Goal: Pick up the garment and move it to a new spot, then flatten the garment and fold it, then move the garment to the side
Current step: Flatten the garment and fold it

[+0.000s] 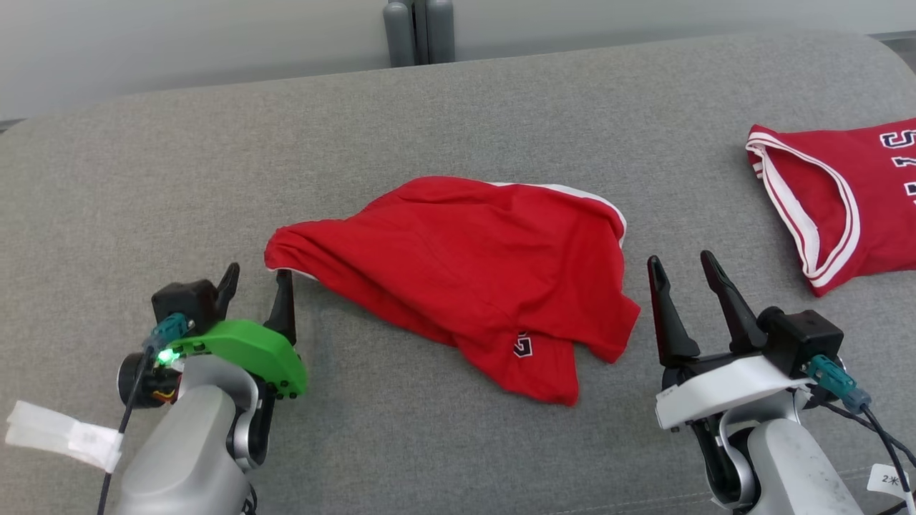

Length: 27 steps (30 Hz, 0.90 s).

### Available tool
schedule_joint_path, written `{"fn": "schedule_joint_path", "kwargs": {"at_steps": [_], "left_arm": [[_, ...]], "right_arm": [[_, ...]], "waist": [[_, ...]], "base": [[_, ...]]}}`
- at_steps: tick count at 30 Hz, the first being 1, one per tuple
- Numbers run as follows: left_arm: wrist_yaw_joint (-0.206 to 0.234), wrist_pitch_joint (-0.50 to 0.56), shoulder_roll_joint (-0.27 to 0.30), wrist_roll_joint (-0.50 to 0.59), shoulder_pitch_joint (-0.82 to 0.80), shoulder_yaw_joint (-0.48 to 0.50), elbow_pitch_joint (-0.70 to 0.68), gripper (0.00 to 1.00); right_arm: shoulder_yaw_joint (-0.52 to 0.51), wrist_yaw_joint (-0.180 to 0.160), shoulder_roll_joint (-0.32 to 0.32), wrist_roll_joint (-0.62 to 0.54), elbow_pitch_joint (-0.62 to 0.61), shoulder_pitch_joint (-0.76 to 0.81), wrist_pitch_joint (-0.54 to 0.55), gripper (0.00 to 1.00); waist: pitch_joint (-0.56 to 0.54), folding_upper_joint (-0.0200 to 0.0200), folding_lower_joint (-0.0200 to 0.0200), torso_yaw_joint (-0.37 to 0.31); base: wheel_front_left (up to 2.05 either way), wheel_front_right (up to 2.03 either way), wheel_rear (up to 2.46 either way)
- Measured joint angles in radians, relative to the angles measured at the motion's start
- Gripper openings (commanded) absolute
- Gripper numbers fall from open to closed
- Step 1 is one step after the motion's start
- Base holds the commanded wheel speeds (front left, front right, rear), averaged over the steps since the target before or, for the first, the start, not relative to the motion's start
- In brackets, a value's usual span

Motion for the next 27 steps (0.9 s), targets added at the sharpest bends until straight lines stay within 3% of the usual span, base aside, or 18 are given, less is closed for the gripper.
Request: {"fn": "schedule_joint_path", "kwargs": {"at_steps": [8, 11, 17, 27], "left_arm": [[0.002, 0.007, 0.026, -0.024, 0.107, 0.088, -0.012, 1.0], [0.001, 0.039, 0.061, -0.04, 0.11, 0.107, -0.023, 1.0], [-0.022, 0.201, 0.071, -0.069, -0.008, 0.092, -0.093, 1.0], [-0.015, 0.533, -0.02, -0.12, -0.259, 0.038, -0.021, 1.0]], "right_arm": [[-0.031, 0.0, 0.0, -0.004, -0.017, 0.029, 0.005, 1.0], [-0.039, 0.0, 0.0, -0.004, -0.02, 0.035, 0.005, 1.0], [-0.024, 0.0, 0.0, 0.0, -0.029, 0.028, 0.005, 1.0], [0.019, 0.0, 0.0, 0.03, -0.022, -0.019, -0.007, 1.0]], "waist": [[-0.009, 0.0, 0.0, 0.021], [-0.01, 0.0, 0.0, 0.029], [0.007, 0.0, 0.0, 0.023], [0.071, 0.0, 0.0, -0.075]], "base": [[0.0, 0.0, 0.0], [0.0, 0.0, 0.0], [0.0, 0.0, 0.0], [0.0, 0.0, 0.0]]}}
